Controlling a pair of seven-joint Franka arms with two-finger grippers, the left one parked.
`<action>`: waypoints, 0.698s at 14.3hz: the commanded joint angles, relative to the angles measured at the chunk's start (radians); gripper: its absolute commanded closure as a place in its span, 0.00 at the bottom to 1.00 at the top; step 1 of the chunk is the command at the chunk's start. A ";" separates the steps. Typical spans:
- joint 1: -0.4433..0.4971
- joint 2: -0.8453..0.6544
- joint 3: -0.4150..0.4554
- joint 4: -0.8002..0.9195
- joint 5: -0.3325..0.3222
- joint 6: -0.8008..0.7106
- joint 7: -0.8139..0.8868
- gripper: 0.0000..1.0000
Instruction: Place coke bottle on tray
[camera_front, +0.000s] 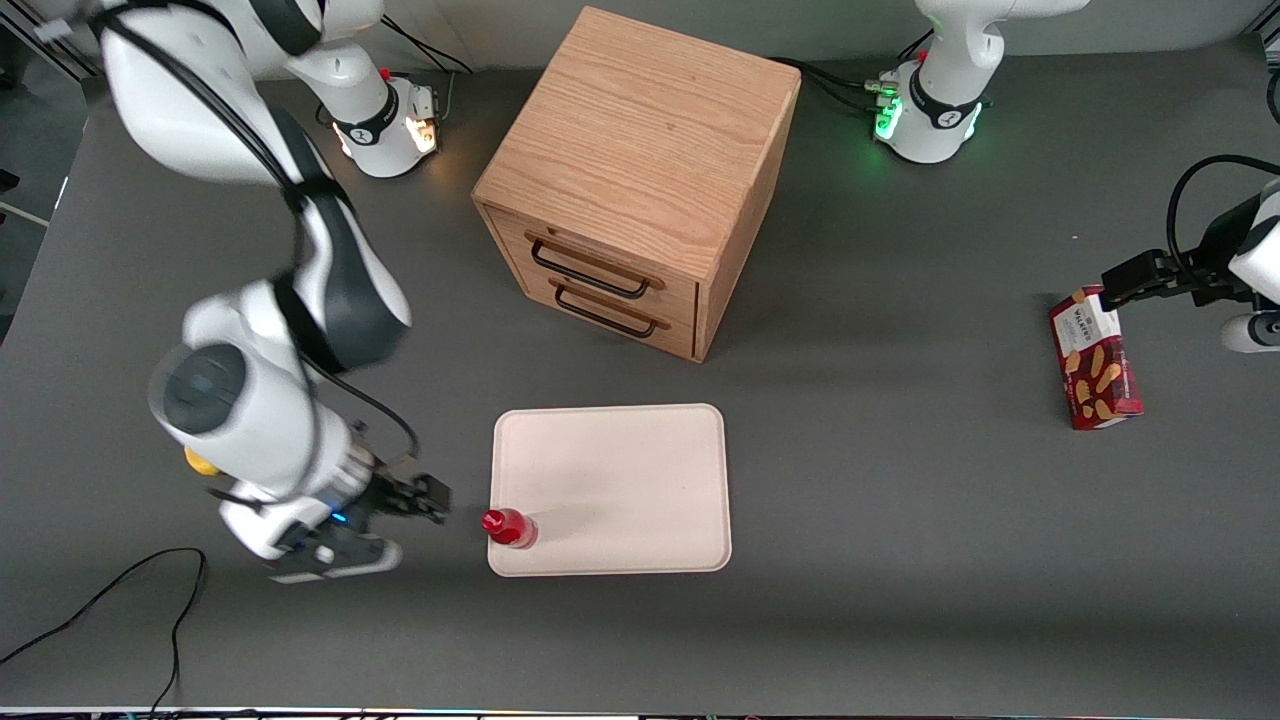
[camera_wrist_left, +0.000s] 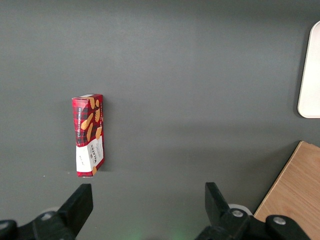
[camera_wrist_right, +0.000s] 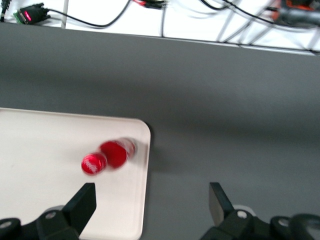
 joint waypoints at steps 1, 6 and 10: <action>-0.001 -0.323 -0.074 -0.369 0.086 0.006 0.002 0.00; 0.004 -0.665 -0.152 -0.646 0.130 -0.117 0.014 0.00; 0.006 -0.828 -0.183 -0.694 0.120 -0.241 0.002 0.00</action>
